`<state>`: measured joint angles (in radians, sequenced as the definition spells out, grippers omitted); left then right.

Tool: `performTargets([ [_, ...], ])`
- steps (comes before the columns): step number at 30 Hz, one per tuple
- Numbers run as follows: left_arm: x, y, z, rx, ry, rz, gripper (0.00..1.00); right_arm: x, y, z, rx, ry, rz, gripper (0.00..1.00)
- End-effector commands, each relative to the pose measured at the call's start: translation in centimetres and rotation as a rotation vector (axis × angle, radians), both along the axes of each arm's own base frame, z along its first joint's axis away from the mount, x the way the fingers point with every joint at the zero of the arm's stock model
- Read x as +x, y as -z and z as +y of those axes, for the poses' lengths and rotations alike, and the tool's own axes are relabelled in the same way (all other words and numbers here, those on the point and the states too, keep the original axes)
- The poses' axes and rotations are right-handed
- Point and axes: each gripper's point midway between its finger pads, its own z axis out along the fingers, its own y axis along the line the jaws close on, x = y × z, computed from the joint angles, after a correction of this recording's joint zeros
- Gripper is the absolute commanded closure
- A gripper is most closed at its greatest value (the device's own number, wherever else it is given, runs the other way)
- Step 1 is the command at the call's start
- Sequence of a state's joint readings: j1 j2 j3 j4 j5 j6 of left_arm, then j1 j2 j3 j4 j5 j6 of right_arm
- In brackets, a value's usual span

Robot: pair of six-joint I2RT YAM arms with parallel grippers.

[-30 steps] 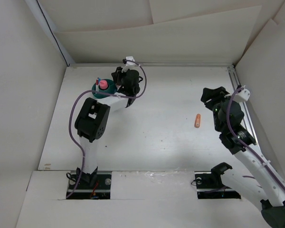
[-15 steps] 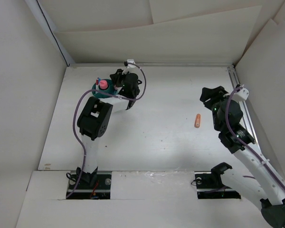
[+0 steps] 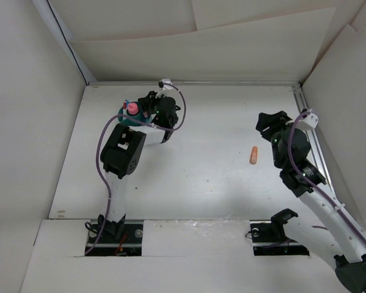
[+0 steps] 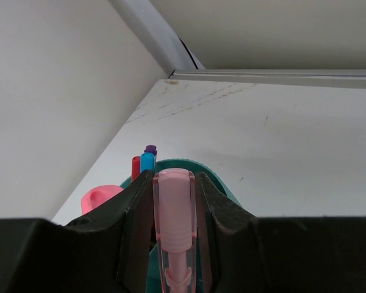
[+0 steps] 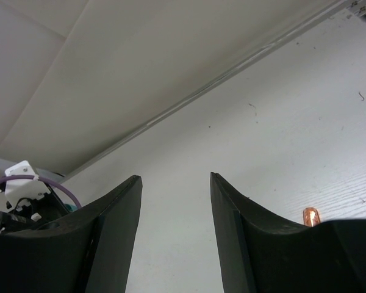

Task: Sort the stationery into containers
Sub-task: Place the pen in the storage box, then pick up the pen from the center of the board.

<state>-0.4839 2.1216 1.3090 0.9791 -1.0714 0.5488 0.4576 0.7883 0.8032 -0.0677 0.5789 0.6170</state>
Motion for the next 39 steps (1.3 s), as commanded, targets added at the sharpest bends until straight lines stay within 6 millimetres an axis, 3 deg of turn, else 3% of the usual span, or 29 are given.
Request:
performTargets([
  [1,-0.4,-0.8,0.6,-0.019,-0.031,-0.047,1.0,0.2,-1.3,-0.1,0.011,0.0,-0.048,0.45],
  [9,-0.4,-0.5,0.7,-0.02,-0.04,-0.047,0.9,0.2,-1.3,-0.1,0.011,0.0,-0.048,0.45],
  [13,-0.6,-0.8,0.8,-0.034,-0.049,-0.054,0.71,0.2,-1.3,-0.1,0.011,0.0,-0.048,0.45],
  [23,-0.4,-1.7,0.6,-0.05,-0.039,-0.061,0.6,0.0,-1.6,-0.2,0.006,-0.001,-0.056,0.45],
  [26,-0.4,-3.9,0.7,-0.08,-0.057,-0.103,0.6,0.0,-1.6,-0.2,0.005,-0.001,-0.056,0.45],
  [29,-0.7,-6.5,-1.5,-0.131,-0.004,-0.131,0.61,0.0,-1.6,-0.2,0.005,-0.001,-0.056,0.45],
  [30,-0.3,-8.3,-2.6,-0.16,0.026,-0.159,0.61,0.2,-1.3,-0.1,0.002,-0.001,-0.047,0.45],
  [34,0.6,-11.8,-6.9,-0.343,0.187,-0.155,0.74,0.2,-1.3,-0.6,0.001,0.025,-0.047,0.47],
  [35,0.9,-12.2,-8.0,-0.445,0.227,-0.177,0.8,0.2,-1.3,-0.8,0.01,0.042,-0.049,0.51],
  [38,0.5,-12.2,-13.0,-0.579,0.42,-0.084,0.85,-0.1,-1.4,-1.4,0.01,0.07,-0.05,0.7],
  [39,0.1,-12.4,-15.1,-0.65,0.475,-0.074,0.89,-0.1,-1.2,-1.6,0.013,0.079,-0.041,0.82],
])
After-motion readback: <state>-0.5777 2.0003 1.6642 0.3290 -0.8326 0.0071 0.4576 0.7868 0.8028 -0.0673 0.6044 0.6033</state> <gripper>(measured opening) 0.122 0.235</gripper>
